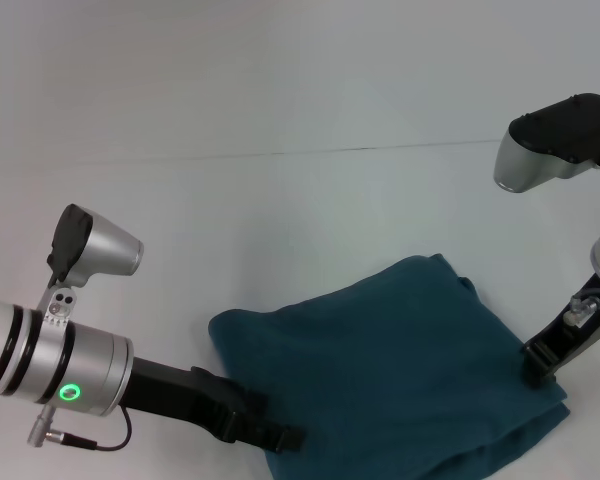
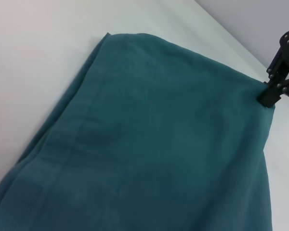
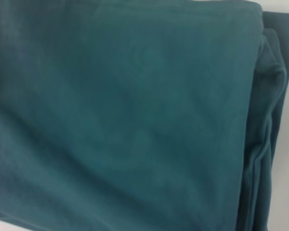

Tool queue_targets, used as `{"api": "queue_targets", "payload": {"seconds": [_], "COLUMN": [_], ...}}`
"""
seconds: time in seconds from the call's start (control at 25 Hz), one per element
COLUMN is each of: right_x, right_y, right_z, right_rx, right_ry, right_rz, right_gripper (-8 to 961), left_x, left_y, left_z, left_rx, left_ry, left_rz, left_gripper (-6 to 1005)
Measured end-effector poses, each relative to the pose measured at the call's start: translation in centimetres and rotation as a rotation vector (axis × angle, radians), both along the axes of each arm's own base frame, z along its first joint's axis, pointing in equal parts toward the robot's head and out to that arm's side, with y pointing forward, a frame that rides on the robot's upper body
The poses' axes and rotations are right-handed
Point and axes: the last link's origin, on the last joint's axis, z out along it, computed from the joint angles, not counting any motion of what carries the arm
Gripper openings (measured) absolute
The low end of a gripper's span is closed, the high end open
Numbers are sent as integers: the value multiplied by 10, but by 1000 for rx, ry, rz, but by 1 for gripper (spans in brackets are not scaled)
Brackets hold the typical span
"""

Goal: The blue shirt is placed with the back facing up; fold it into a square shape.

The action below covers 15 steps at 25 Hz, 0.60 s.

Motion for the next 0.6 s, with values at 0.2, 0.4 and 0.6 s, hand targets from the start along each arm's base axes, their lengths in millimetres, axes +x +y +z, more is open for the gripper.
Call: {"api": "queue_targets", "payload": {"seconds": [0.2,0.4,0.6], "right_x": [-1,-2,-7], "right_y": [0,4,8], "right_z": [-1,-1,10], "right_rx": [-2,21,78], "right_ry": [2,-8,-11], "right_rz": [4,18,43], "right_gripper": [55,64,72], "left_x": [0,1,1], "left_y": [1,1,3], "left_z": [0,1,4], "left_rx": [3,3,12], "left_ry": [1,1,-5], "left_rz": [-3,-7,-9], "left_gripper": [887,887,888]}}
